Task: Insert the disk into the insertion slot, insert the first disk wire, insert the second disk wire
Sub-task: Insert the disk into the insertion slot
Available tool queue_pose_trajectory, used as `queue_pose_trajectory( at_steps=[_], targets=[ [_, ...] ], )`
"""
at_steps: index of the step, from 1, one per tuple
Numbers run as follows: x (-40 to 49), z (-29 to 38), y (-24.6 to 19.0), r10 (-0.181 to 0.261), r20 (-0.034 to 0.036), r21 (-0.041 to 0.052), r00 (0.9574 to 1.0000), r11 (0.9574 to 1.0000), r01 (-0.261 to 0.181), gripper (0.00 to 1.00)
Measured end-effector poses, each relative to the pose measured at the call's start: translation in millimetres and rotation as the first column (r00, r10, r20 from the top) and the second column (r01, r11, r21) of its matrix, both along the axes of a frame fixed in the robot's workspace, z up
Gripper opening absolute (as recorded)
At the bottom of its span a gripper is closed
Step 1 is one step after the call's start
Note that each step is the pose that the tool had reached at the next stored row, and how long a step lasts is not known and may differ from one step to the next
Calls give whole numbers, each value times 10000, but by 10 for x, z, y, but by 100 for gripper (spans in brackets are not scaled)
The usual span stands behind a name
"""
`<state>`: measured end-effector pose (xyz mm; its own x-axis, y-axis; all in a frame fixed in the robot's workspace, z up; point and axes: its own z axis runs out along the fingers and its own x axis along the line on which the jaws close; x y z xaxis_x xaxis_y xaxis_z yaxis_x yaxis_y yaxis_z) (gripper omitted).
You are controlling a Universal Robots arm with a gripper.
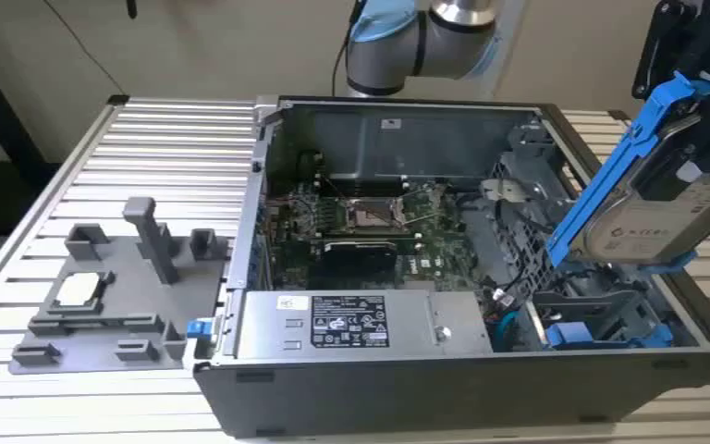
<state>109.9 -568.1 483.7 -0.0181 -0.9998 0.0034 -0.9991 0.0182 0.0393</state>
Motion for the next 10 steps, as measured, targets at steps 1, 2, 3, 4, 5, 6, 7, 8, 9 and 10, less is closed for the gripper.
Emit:
queue_pose_trajectory(
  at_steps=[1, 2, 3, 4, 5, 6, 7, 8, 9, 10],
  targets=[
    [0, 0, 0, 0, 0, 0, 10000, 10000, 0, 33],
    [0, 0, 0, 0, 0, 1, 10000, 10000, 0, 33],
    [0, 0, 0, 0, 0, 0, 10000, 10000, 0, 33],
    [0, 0, 0, 0, 0, 0, 10000, 10000, 0, 33],
    [0, -1, 0, 0, 0, -1, 10000, 10000, 0, 33],
    [0, -4, 0, 0, 2, 0, 10000, 10000, 0, 33],
    [0, -8, 0, 0, 4, 0, 10000, 10000, 0, 33],
    [1, -12, 0, 0, 6, 1, 10000, 10000, 0, 33],
    [0, -15, 0, 0, 7, 1, 10000, 10000, 0, 33],
    [1, -19, 0, 0, 7, 0, 10000, 10000, 0, 33]
  ],
)
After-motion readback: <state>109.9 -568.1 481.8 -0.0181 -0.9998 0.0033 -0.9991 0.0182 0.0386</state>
